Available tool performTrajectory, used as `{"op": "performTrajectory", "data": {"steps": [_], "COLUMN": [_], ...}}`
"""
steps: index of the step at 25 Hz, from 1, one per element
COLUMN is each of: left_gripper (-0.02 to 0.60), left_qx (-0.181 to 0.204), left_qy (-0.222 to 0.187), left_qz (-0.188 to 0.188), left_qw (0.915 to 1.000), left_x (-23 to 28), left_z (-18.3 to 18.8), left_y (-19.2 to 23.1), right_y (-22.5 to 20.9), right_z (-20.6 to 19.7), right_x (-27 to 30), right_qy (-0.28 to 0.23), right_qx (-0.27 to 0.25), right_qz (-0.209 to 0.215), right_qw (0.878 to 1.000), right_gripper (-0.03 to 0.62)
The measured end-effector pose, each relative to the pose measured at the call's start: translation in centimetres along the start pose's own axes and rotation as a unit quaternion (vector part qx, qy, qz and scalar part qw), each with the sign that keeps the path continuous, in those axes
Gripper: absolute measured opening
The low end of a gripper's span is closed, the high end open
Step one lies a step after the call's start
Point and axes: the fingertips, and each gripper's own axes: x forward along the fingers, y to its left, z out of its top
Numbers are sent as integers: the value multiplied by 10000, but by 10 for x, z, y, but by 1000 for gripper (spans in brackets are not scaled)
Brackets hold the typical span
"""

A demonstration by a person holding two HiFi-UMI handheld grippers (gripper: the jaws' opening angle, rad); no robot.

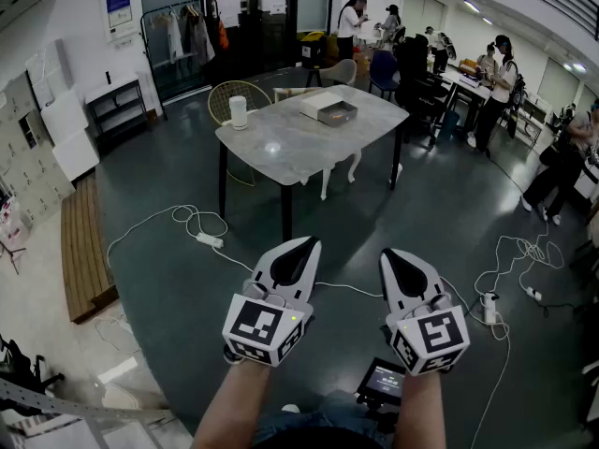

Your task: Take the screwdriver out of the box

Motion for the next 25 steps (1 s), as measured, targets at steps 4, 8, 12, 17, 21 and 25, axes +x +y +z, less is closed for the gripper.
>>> {"op": "performTrajectory", "data": {"steps": [4,8,12,17,21,25], "left_gripper": [12,12,12,12,12,12], "left_qx": [-82,-167,-194,-226,-162,-129], "left_qy": [-38,-7,91,164,131,72], "left_qz": [33,64,132,314,376,500], "left_qw": [10000,9998,9997,9991,9991,9986], "left_x": [-2,14,50,127,194,248], "left_z": [-3,-11,-31,-47,-48,-50], "left_y": [17,33,55,90,107,120], "right_y": [6,-3,-31,-89,-141,-182], "right_z": [-3,-8,-23,-35,-32,-32], "right_x": [10,29,67,128,177,217], "right_qy": [47,85,132,117,26,-13], "right_qx": [-12,-99,77,169,114,129], "right_qz": [22,87,76,317,514,658], "right_qw": [10000,9999,9999,9993,9986,9978], "right_gripper": [25,25,25,25,25,25]}}
